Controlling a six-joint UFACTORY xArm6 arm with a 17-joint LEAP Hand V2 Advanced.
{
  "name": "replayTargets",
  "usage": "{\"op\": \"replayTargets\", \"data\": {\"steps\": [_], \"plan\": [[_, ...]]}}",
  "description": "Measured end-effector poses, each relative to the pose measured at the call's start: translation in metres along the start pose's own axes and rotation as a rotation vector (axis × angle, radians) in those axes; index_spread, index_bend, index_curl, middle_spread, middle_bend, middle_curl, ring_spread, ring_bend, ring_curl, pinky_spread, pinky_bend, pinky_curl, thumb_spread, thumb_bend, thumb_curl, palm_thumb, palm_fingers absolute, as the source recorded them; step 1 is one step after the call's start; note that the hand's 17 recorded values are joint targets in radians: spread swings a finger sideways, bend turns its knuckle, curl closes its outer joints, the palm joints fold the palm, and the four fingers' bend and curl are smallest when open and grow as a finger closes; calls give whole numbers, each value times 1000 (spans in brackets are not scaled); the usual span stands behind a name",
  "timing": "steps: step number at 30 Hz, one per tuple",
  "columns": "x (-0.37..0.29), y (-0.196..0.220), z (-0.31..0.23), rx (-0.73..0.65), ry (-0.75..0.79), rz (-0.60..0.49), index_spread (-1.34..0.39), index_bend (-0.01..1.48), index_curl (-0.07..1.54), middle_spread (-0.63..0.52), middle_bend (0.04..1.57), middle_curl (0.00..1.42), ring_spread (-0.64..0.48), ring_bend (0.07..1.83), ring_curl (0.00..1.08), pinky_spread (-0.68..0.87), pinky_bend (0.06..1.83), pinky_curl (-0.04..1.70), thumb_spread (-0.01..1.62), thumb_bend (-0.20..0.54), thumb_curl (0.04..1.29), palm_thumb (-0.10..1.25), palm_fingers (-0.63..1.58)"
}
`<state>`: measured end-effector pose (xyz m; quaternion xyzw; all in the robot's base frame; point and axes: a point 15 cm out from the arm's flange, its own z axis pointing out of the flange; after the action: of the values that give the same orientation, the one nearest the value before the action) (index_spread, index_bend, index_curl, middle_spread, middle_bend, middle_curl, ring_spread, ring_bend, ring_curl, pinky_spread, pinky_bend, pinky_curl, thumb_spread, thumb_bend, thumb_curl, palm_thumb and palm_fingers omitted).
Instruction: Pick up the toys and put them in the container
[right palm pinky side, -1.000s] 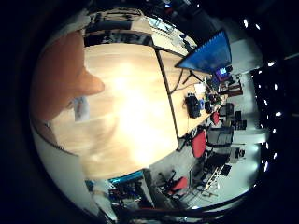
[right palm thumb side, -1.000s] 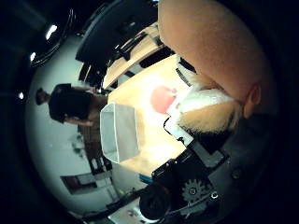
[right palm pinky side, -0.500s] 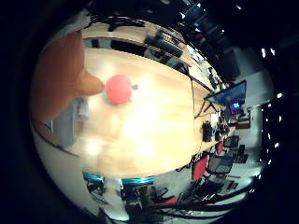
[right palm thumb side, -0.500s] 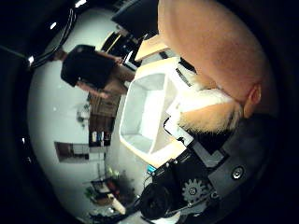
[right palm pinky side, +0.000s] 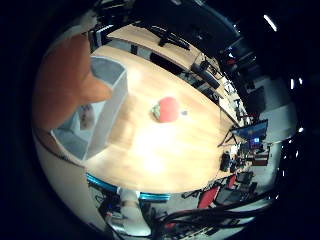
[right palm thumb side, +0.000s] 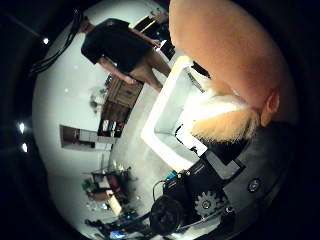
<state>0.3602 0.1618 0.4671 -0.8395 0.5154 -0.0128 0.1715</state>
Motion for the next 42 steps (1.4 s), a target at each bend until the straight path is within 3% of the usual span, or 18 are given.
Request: {"op": "replayTargets", "data": {"steps": [10,42], "plan": [[-45,-15,22,-51,-36,-105,-640,196,756,-424,833,682,-324,1199,516,-574,931,543,1130,-13,351,1055,1146],[-51,-16,48,-110,-39,-137,-656,183,788,-437,842,660,-324,1200,508,-589,914,551,1140,-12,354,1058,1137]]}}
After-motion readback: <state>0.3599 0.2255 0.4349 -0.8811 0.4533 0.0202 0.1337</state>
